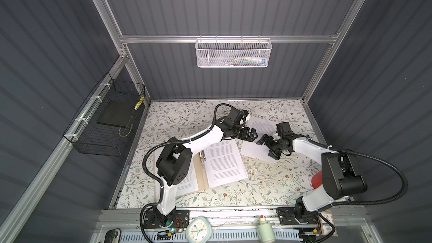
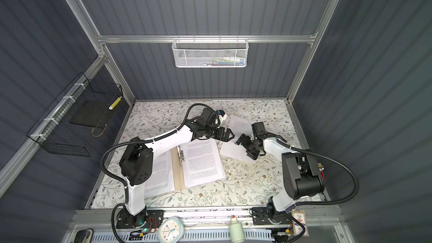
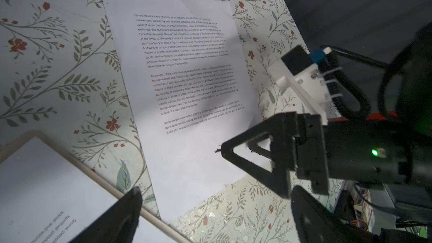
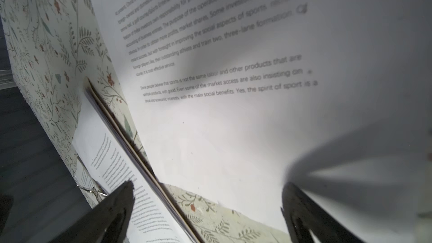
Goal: Put the files into the folder
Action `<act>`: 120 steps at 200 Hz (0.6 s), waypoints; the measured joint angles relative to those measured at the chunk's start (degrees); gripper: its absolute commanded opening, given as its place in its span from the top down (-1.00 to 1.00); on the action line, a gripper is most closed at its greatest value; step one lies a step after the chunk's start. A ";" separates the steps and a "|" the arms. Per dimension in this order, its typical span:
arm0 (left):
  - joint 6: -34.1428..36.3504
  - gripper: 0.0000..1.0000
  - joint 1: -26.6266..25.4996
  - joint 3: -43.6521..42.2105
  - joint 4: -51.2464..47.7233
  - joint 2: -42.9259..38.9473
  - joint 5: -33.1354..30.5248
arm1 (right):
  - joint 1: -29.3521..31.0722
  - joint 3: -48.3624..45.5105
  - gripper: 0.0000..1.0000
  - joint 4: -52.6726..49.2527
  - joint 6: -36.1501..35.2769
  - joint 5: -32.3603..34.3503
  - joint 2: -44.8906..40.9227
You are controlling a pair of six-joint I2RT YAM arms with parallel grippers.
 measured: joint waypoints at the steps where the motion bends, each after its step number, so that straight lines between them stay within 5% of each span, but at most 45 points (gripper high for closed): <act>1: 0.00 -0.99 0.00 0.02 -0.02 0.07 0.02 | -0.07 0.04 -0.98 -0.04 -0.07 0.24 -0.33; 33: 0.00 -0.99 -0.04 1.66 -0.44 3.19 1.66 | -6.16 6.51 -0.98 -2.71 -5.29 1.81 -1.46; 120: -0.04 -0.99 -4.48 3.65 -3.65 9.31 3.43 | -14.38 26.75 -0.98 -4.28 -15.96 1.51 20.09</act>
